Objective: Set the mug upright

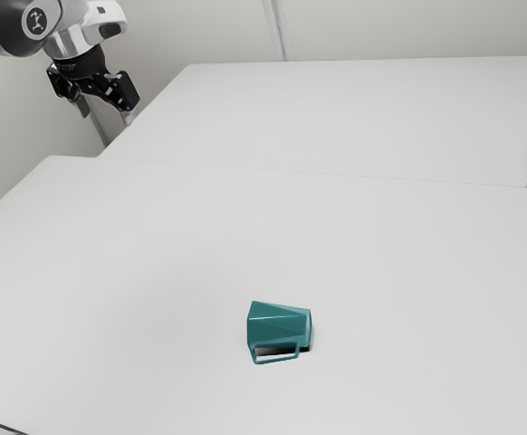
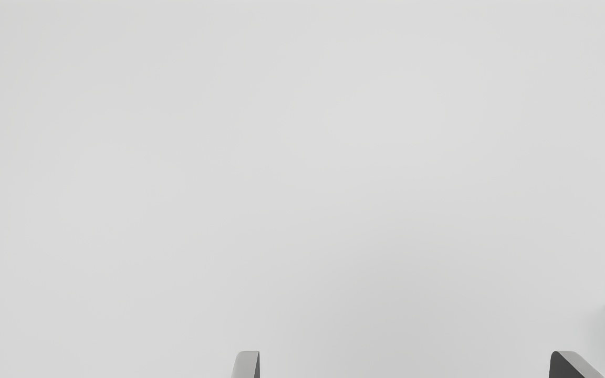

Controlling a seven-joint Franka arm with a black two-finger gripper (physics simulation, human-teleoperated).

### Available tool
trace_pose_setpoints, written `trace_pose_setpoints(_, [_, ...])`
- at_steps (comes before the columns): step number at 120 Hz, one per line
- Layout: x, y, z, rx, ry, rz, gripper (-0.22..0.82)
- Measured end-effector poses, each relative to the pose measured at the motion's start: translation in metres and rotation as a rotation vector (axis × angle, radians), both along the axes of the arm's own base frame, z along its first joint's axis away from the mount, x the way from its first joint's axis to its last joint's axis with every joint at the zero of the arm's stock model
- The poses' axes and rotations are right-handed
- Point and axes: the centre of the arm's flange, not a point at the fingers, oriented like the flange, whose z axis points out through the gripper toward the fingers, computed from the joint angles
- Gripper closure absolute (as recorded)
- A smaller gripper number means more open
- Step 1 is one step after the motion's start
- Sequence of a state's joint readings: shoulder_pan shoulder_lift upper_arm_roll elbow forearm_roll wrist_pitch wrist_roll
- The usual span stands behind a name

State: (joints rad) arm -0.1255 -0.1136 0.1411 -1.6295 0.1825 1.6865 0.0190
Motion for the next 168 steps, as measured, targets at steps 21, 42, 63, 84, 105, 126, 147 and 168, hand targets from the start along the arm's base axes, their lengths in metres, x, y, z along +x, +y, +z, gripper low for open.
trace_pose_setpoints(21, [0.0, -0.001, 0.0, -0.004, -0.003, -0.002, 0.0])
trace_pose_setpoints(42, [-0.002, -0.006, 0.0, -0.043, -0.007, -0.01, 0.0])
trace_pose_setpoints(63, [0.003, -0.02, -0.046, -0.196, 0.081, -0.001, 0.0])
trace_pose_setpoints(84, [-0.005, -0.017, -0.134, -0.406, 0.252, 0.095, 0.0])
trace_pose_setpoints(105, [-0.002, -0.014, -0.206, -0.557, 0.359, 0.203, 0.0])
trace_pose_setpoints(126, [-0.011, -0.024, -0.268, -0.678, 0.448, 0.294, 0.0])
trace_pose_setpoints(147, [-0.021, -0.04, -0.313, -0.772, 0.53, 0.366, 0.0])
trace_pose_setpoints(168, [-0.019, -0.061, -0.341, -0.837, 0.579, 0.407, 0.0])
